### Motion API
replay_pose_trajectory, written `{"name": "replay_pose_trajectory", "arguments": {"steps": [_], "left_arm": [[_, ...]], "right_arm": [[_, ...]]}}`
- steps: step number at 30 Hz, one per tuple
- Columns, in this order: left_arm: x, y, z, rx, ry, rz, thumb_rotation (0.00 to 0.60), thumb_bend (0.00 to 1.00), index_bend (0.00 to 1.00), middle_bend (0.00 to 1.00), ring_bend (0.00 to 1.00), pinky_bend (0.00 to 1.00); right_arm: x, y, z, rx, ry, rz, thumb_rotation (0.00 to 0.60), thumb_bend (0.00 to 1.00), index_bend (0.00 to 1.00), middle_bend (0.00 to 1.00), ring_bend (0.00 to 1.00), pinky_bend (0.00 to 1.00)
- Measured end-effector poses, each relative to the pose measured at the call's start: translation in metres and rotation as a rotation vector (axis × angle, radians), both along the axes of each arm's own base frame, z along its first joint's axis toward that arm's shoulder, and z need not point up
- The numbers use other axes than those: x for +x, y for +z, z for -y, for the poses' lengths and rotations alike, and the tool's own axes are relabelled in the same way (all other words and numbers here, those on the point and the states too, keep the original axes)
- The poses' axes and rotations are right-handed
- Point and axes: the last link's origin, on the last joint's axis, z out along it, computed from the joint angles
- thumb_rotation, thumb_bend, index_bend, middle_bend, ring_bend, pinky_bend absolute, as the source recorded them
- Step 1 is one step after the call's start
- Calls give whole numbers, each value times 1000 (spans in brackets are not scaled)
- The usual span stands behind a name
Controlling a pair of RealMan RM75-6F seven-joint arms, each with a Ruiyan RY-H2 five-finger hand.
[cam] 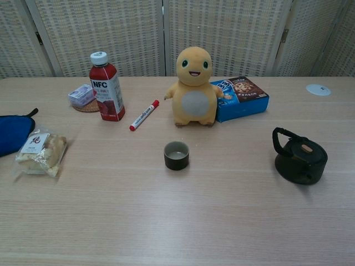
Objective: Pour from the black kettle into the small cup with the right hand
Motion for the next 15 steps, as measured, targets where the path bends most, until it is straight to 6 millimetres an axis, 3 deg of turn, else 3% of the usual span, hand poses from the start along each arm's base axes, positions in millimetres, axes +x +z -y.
{"name": "replay_pose_trajectory", "arguments": {"steps": [15], "left_arm": [[0, 2, 2, -2, 3, -1, 600, 165, 122, 19, 90, 67]], "right_arm": [[5, -2, 8, 29, 32, -2, 600, 0, 161, 288, 265, 245]]}}
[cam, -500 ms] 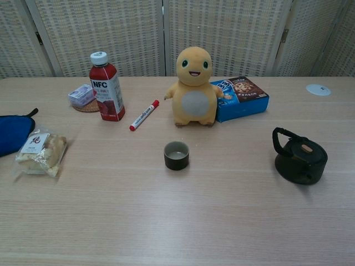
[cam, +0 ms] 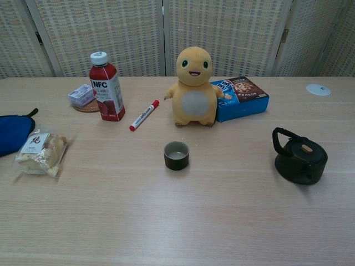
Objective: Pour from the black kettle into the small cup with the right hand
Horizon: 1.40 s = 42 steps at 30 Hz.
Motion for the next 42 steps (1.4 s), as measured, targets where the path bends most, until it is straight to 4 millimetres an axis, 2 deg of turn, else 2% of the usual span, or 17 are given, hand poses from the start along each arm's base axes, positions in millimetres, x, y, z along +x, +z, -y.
{"name": "replay_pose_trajectory", "arguments": {"steps": [4, 12, 20, 28, 36, 42], "left_arm": [[1, -1, 0, -2, -3, 4, 600, 164, 122, 19, 90, 67], [0, 0, 1, 0, 0, 1, 600, 165, 122, 19, 90, 67], [-3, 2, 5, 5, 16, -1, 600, 164, 122, 19, 91, 67], [-3, 2, 6, 4, 18, 0, 600, 165, 122, 19, 91, 67], [-4, -1, 6, -3, 19, 5, 600, 165, 122, 19, 92, 67], [-4, -2, 6, -6, 17, 10, 600, 164, 122, 19, 92, 67]], "right_arm": [[2, -4, 10, 22, 9, -4, 600, 0, 161, 288, 265, 245], [15, -25, 43, 95, 59, 4, 600, 0, 161, 277, 248, 245], [29, -51, 70, 190, 118, -23, 600, 0, 141, 208, 188, 244], [26, -73, 83, 227, 119, -49, 600, 0, 3, 108, 81, 183], [20, -93, 90, 247, 105, -64, 600, 0, 0, 8, 1, 85], [19, -108, 98, 257, 109, -79, 600, 0, 0, 0, 0, 62]]}}
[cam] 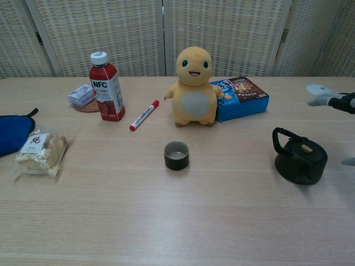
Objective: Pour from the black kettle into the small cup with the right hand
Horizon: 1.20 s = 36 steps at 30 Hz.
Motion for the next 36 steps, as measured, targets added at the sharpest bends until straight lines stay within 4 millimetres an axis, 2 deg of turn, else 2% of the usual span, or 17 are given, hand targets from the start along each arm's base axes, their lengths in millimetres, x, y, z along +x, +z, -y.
{"name": "replay_pose_trajectory", "arguments": {"steps": [19, 29, 36], "left_arm": [[-4, 1, 3, 2, 9, 6, 600, 165, 122, 19, 92, 67], [-6, 2, 3, 4, 12, 5, 600, 165, 122, 19, 92, 67], [-10, 3, 3, 7, 18, -1, 600, 165, 122, 19, 92, 67]], "right_arm": [[5, -35, 24, 20, 42, -22, 600, 0, 0, 0, 0, 55], [20, -43, 31, 24, 76, -10, 600, 0, 0, 0, 0, 55], [39, -51, 43, 24, 93, 18, 600, 0, 0, 0, 0, 55]]}}
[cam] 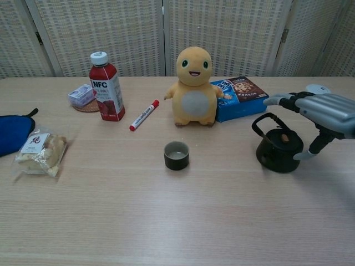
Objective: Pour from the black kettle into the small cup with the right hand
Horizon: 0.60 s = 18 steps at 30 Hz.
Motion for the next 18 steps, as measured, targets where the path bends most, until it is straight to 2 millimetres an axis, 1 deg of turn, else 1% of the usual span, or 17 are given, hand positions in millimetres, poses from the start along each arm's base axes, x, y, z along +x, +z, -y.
{"name": "replay_pose_trajectory", "arguments": {"steps": [6, 10, 13, 18], "left_arm": [[-1, 0, 0, -1, -1, 1, 600, 164, 122, 19, 92, 67], [-1, 2, 1, 2, 1, 2, 600, 165, 122, 19, 92, 67], [-1, 4, 2, 4, 2, 1, 600, 165, 122, 19, 92, 67], [2, 4, 2, 1, -5, -2, 600, 165, 122, 19, 92, 67]], "right_arm": [[14, -6, 3, 20, 12, 31, 600, 0, 0, 2, 0, 55], [20, -4, 3, 50, 0, 74, 600, 0, 0, 63, 0, 55], [23, 5, 5, 78, -18, 119, 600, 5, 0, 104, 0, 55], [29, 27, 16, 105, -33, 156, 600, 40, 0, 158, 0, 54]]}}
